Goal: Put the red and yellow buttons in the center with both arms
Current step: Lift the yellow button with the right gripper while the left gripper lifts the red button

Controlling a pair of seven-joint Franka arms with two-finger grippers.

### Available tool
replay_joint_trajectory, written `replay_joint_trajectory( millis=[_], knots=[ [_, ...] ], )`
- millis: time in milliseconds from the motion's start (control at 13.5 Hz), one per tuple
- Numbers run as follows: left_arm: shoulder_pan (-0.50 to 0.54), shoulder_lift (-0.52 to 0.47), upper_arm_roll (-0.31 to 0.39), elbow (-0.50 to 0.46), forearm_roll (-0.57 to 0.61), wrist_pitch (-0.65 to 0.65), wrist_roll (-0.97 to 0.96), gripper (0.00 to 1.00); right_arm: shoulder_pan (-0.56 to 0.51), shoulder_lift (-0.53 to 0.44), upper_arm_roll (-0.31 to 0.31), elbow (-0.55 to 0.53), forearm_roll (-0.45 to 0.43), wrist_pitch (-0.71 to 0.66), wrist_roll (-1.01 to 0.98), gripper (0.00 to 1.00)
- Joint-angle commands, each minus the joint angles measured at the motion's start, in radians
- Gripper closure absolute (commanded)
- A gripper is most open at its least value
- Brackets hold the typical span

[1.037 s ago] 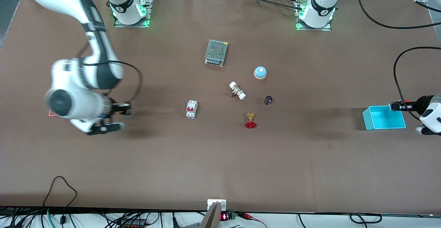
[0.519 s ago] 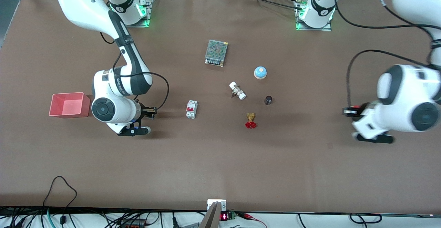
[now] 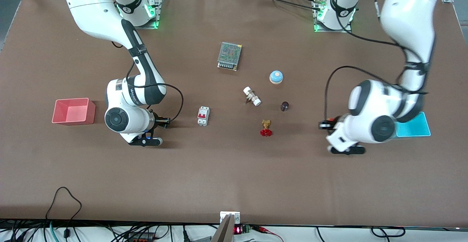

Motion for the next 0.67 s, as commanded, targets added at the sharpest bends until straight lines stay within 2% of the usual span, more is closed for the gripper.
replay_joint_trajectory(
  millis=[0,296,444,593],
  knots=[
    [-0.041,-0.023,0.013,-0.152,0.009,0.181,-0.081,0.70,0.014,0.025,-0.011,0.017,0.018,0.015,0.041,0.00],
    [-0.054,-0.020,0.013,-0.180,0.010,0.223,-0.102,0.69,0.005,-0.014,-0.016,0.078,0.020,-0.002,0.034,0.00],
    [-0.051,-0.018,0.013,-0.188,0.009,0.225,-0.102,0.57,0.003,-0.099,-0.022,0.078,0.015,-0.053,0.031,0.00],
    [-0.053,-0.015,0.015,-0.208,0.010,0.258,-0.104,0.53,-0.014,-0.201,-0.025,0.078,0.007,-0.119,0.027,0.00]
  ],
)
